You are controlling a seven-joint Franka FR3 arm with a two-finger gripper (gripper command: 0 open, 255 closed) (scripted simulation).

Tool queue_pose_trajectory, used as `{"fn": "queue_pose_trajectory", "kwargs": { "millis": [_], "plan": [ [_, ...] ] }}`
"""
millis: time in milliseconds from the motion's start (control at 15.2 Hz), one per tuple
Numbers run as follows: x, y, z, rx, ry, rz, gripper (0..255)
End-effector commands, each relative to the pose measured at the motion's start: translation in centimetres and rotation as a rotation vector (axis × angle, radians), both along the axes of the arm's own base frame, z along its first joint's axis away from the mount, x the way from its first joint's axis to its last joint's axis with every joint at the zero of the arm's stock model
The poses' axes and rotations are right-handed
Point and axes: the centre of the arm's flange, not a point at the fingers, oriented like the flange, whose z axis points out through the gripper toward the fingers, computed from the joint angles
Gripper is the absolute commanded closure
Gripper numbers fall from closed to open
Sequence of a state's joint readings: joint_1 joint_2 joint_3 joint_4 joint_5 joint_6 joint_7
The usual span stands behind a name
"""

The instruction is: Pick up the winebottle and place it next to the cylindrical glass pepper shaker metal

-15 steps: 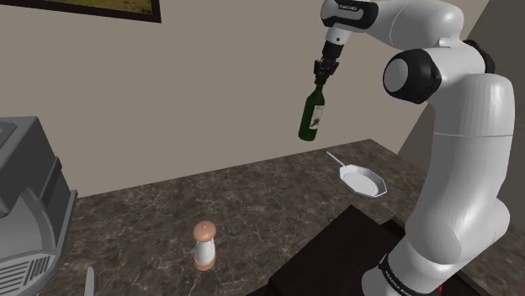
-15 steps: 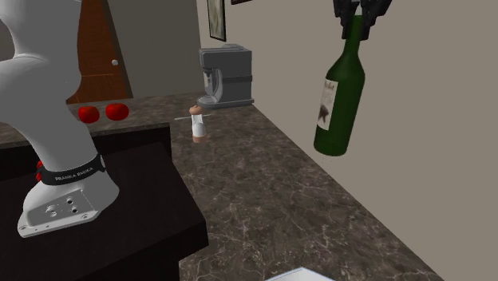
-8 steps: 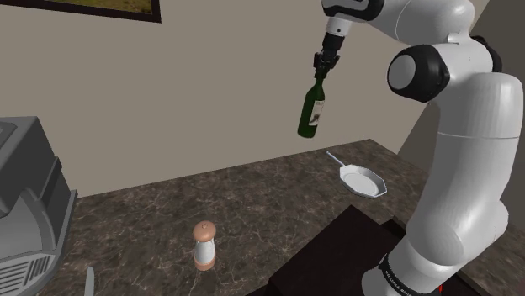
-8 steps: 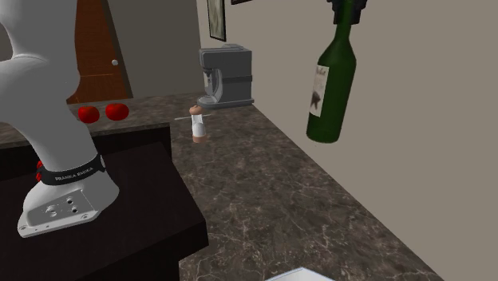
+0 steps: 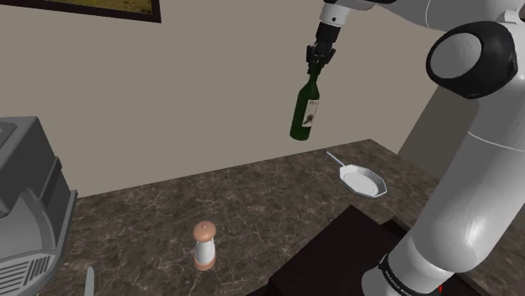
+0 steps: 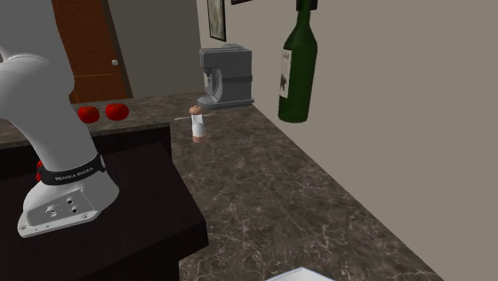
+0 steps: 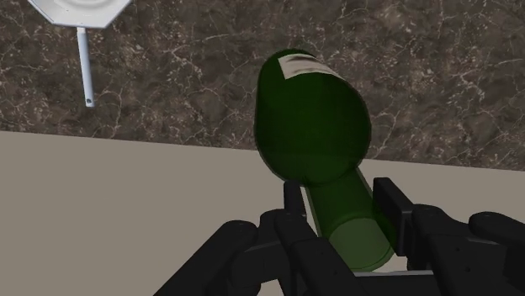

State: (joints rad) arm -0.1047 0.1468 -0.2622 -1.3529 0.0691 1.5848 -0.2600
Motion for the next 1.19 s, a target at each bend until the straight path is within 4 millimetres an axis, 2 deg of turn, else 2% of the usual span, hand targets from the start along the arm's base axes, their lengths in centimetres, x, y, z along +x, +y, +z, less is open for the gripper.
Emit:
{"fn": "queue_pose_trajectory", "kwargs": {
  "millis": [0, 1122],
  "plan": [
    [-0.7, 2.5, 0.9, -0.001, 0.000, -0.002, 255],
    [-6.4, 23.3, 7.0, -0.001, 0.000, -0.002, 255]
  ]
}}
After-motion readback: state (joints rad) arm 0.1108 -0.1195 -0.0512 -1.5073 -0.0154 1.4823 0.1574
